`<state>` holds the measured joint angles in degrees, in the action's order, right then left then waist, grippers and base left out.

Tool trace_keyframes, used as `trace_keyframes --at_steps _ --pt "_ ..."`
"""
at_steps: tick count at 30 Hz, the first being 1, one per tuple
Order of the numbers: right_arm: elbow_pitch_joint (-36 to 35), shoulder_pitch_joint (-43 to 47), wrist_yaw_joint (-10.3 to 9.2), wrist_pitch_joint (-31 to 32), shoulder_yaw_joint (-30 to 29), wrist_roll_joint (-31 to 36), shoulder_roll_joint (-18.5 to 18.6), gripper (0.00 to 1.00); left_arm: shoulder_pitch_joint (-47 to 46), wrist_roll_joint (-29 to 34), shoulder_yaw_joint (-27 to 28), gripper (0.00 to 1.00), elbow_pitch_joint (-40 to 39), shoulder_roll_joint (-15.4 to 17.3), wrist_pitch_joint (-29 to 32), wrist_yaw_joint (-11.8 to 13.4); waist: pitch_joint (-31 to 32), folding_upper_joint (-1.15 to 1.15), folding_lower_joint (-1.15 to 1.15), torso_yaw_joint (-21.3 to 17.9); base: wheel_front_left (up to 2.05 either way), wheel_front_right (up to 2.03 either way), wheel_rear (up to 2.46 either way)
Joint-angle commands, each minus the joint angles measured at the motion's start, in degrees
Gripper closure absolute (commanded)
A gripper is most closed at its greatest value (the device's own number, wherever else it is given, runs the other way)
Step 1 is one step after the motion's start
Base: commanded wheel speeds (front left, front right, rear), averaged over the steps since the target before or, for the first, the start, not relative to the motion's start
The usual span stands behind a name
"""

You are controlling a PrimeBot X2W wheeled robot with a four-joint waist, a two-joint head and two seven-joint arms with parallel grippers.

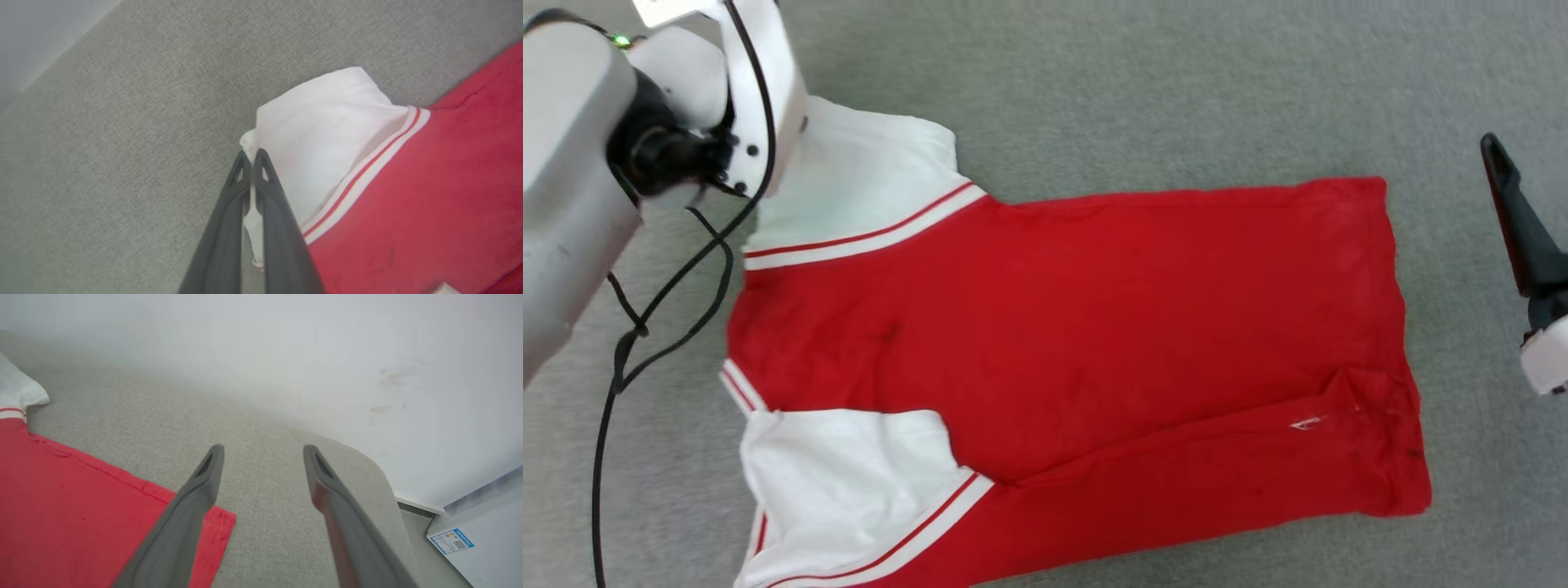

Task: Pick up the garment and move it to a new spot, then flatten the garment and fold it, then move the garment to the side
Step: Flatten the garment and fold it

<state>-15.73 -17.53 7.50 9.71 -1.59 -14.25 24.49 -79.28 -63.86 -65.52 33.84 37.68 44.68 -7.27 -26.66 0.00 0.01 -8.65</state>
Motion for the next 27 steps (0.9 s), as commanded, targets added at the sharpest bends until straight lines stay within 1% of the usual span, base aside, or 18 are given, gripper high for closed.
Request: trace_keyframes --at_steps 1,3,6,10,12,14,16,18,21,26,27 --pt "1.77 -2.99 -0.02 5.38 2.47 -2.30 4.27 0.00 1.40 -0.35 -0.38 1.00 -1.25 -0.16 -1.43 -0.05 2.86 0.00 -0.01 2.80 0.00 0.00 0.00" --pt "3.24 -6.31 -0.03 11.28 5.01 -5.39 8.17 0.00 1.97 -0.33 -1.07 1.00 -3.08 -0.32 -2.73 -0.09 3.59 0.00 -0.01 3.73 0.00 0.00 0.00" --pt "6.68 -11.26 -0.03 20.64 8.90 -11.20 13.32 0.00 2.73 -0.26 -2.10 1.00 -5.95 0.28 -4.41 -0.07 4.30 0.00 -0.01 4.93 0.00 0.00 0.00" --pt "11.55 -17.43 -0.03 33.15 15.22 -18.71 18.89 0.00 3.02 -0.46 -3.14 1.00 -9.09 0.65 -6.32 -0.08 4.23 0.00 -0.01 6.60 0.00 0.00 0.00" --pt "13.94 -19.81 -0.03 38.92 18.22 -21.79 20.75 0.00 2.92 -0.59 -3.57 1.00 -10.30 0.59 -7.17 -0.09 3.90 0.00 -0.01 7.42 0.00 0.00 0.00" --pt "16.20 -21.91 -0.02 43.90 20.16 -24.44 21.41 0.00 2.43 -0.22 -3.91 1.00 -11.37 0.56 -7.79 -0.09 3.38 0.00 -0.01 8.19 0.00 0.00 0.00" --pt "18.33 -23.91 -0.03 47.67 21.54 -25.77 21.75 0.00 1.83 0.00 -4.26 1.00 -12.30 0.50 -8.36 -0.09 2.69 0.00 -0.01 8.91 0.00 0.00 0.00" --pt "20.70 -25.35 -0.02 50.43 22.13 -26.77 20.95 0.00 1.43 0.24 -4.77 1.00 -13.06 0.46 -8.64 -0.09 1.92 0.00 -0.01 9.53 0.00 0.00 0.00" --pt "24.41 -27.00 -0.02 52.78 22.84 -26.74 19.74 0.00 0.54 0.50 -5.36 1.00 -13.94 0.17 -9.17 -0.10 0.50 0.00 -0.01 10.54 0.00 0.00 0.00" --pt "28.99 -28.85 -0.03 52.26 23.40 -25.65 17.22 0.00 -1.24 0.70 -5.92 1.00 -14.99 -0.08 -9.83 -0.10 -2.22 0.00 -0.01 11.96 0.00 0.00 0.00" --pt "28.99 -28.85 -0.03 52.26 23.40 -25.65 17.22 0.00 -1.24 0.70 -5.92 1.00 -14.99 -0.08 -9.83 -0.10 -2.22 0.00 -0.01 11.96 0.00 0.00 0.00"
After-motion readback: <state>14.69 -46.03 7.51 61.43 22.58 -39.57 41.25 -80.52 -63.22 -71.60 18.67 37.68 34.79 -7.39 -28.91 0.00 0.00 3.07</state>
